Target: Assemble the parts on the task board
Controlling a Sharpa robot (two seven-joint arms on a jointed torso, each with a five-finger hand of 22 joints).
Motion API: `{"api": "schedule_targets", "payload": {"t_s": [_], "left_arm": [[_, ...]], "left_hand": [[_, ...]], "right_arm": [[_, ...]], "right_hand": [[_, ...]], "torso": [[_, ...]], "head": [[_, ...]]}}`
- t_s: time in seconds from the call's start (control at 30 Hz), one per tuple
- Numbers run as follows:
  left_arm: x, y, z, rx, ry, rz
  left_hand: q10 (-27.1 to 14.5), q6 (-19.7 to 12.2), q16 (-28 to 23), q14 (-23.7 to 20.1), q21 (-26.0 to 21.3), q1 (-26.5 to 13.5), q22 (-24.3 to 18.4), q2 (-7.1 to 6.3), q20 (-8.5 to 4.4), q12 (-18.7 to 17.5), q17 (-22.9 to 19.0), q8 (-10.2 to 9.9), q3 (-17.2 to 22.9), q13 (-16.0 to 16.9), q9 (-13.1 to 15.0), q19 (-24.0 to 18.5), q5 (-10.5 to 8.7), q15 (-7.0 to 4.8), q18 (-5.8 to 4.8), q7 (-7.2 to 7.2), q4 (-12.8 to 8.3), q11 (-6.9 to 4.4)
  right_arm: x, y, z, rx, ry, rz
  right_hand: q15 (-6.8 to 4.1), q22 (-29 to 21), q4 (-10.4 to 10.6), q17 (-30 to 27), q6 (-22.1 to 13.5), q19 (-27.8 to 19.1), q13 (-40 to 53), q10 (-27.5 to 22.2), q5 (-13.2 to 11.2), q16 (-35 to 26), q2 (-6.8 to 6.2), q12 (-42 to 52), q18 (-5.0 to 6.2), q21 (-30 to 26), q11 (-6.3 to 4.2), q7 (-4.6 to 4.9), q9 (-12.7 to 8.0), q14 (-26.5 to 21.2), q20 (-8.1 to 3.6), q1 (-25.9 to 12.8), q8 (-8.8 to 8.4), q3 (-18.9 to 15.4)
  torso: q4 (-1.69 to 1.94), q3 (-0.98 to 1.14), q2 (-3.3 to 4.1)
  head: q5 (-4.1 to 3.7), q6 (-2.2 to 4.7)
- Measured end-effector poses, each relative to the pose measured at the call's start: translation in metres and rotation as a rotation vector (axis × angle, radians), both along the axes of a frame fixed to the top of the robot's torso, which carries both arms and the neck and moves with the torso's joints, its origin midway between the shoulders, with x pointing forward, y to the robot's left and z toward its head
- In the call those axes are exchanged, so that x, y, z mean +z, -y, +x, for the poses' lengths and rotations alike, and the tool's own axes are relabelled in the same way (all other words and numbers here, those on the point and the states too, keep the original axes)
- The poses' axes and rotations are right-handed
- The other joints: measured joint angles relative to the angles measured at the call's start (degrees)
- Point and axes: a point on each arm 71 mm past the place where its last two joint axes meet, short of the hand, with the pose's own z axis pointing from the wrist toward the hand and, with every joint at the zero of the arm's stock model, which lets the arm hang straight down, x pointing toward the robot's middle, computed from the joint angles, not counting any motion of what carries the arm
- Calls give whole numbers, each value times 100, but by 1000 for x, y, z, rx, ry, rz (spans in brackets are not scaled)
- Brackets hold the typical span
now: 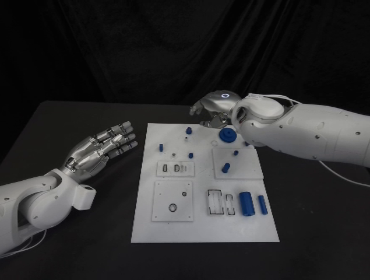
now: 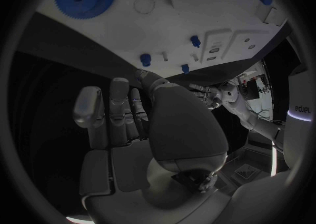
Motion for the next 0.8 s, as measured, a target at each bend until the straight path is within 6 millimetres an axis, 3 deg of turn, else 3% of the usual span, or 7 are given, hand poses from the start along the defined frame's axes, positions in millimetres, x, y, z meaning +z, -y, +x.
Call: {"api": "schedule_targets", "payload": {"t_s": [0.27,0.47,0.5,0.53,0.63,0.73,0.8], "left_arm": [[0,-3,-1,5,0,1],[0,-3,-1,5,0,2],[0,-3,-1,5,0,2],[0,-3,-1,5,0,2],[0,-3,0,6,0,3],[0,-2,0,5,0,3],[0,-2,1,4,0,2]], "left_hand": [[0,0,0,0,0,0,0,0,0,5,0,0,0,0,0,0,0,0,0,0,0,0],[0,0,0,0,0,0,0,0,0,5,0,0,0,0,0,0,0,0,0,0,0,0],[0,0,22,12,0,0,0,0,0,5,0,0,9,0,0,0,0,12,0,0,-9,0],[0,0,22,21,0,0,0,0,0,5,0,0,16,0,-1,0,0,21,0,0,-16,0],[0,0,22,21,0,0,0,0,0,4,1,0,20,0,0,0,0,21,0,0,-15,-1],[0,0,22,21,0,0,0,0,0,4,1,0,48,0,-1,0,0,21,0,0,-16,0],[0,0,22,21,0,0,0,0,0,4,1,0,48,0,-1,0,0,21,0,0,-16,0]], "right_arm": [[13,41,-14,-54,7,6],[6,72,-20,-117,-20,-4],[3,76,-21,-127,-27,-6],[0,79,-22,-133,-31,-7],[-7,85,-23,-150,-46,-8],[-14,89,-24,-163,-58,-7],[-18,91,-24,-172,-66,-6]], "right_hand": [[-28,42,55,-46,231,31,178,532,0,-24,65,441,0,-45,-74,123,-119,15,-31,16,0,-18],[-199,-205,189,-536,516,-153,1451,1047,-273,-477,125,2255,-1,-420,-292,226,-314,-156,-174,-43,0,-263],[-221,-130,273,-168,558,-70,2374,862,-350,-254,137,3216,-1,-396,-347,202,-382,10,-224,-127,0,-353],[-223,21,354,329,597,66,3298,1082,-400,65,160,4115,-1,-279,-381,228,-426,201,-227,-237,0,-434],[-199,428,584,2003,713,413,5621,2611,-473,1166,216,6024,-7,116,-434,256,-514,776,-192,-472,0,-582],[-207,537,696,3033,796,684,6266,3728,-565,1914,227,6852,-101,455,-462,242,-562,1155,-197,-594,0,-694],[-224,542,759,3223,862,815,6316,4089,-582,2249,236,7160,-99,627,-474,246,-580,1218,-211,-654,0,-757]], "torso": [[-18,1,-7],[-46,-1,-13],[-53,-1,-15],[-63,-1,-19],[-84,-4,-26],[-102,-5,-31],[-109,-5,-31]], "head": [[-35,6],[4,12],[12,12],[23,5],[36,-1],[45,-8],[47,-14]]}}
